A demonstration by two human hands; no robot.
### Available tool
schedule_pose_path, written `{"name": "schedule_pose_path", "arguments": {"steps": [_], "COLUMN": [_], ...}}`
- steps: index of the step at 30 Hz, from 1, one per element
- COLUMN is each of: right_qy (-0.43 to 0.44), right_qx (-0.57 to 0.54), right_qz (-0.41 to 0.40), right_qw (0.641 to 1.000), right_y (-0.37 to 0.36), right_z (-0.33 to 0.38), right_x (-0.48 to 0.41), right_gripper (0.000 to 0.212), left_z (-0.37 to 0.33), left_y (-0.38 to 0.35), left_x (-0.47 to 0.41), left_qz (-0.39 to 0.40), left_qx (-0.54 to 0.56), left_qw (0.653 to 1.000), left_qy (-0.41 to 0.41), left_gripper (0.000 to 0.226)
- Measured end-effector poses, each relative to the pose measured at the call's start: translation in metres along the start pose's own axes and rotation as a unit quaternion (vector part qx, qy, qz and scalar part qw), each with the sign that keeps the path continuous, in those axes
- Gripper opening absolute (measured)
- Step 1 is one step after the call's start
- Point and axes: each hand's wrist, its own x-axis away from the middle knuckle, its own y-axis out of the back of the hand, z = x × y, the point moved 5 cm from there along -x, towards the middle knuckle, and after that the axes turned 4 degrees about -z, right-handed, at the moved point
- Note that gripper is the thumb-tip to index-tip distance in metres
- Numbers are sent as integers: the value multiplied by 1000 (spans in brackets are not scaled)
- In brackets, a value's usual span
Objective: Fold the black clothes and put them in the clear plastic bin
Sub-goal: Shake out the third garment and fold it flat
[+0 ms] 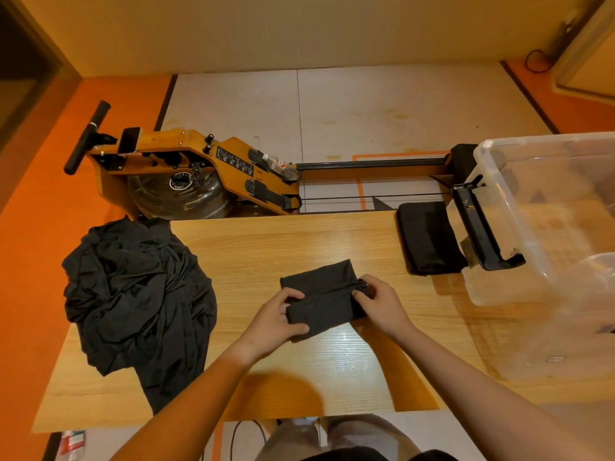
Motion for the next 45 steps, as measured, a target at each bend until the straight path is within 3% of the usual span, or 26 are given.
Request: {"name": "schedule_pose_path", "arguments": {"steps": [7,10,16,21,30,39,45], "right_qy": [20,17,-2,-44,36,35,35], "right_qx": [3,92,220,215,223,164,187], "right_qz": [24,40,50,21,-4,-2,-21], "right_qw": [1000,995,974,975,974,986,981], "right_y": [6,0,-5,0,-3,1,-2], "right_z": [14,14,12,-2,1,-4,4], "right_x": [-36,-56,-74,-75,-48,-34,-47], "right_gripper": [7,12,21,21,15,17,15], "left_z": [-29,-25,-13,-8,-4,9,2], "left_y": [26,25,23,20,6,2,12], "left_x": [-33,-45,-54,-50,-20,-13,-24], "left_qz": [-83,-128,-188,-255,-363,-342,-319], "left_qx": [75,57,-75,-127,-56,-59,-116], "left_qw": [994,990,979,958,926,935,938], "left_qy": [-1,6,-29,-26,-86,-71,-64], "left_gripper": [20,15,16,22,29,32,38]}}
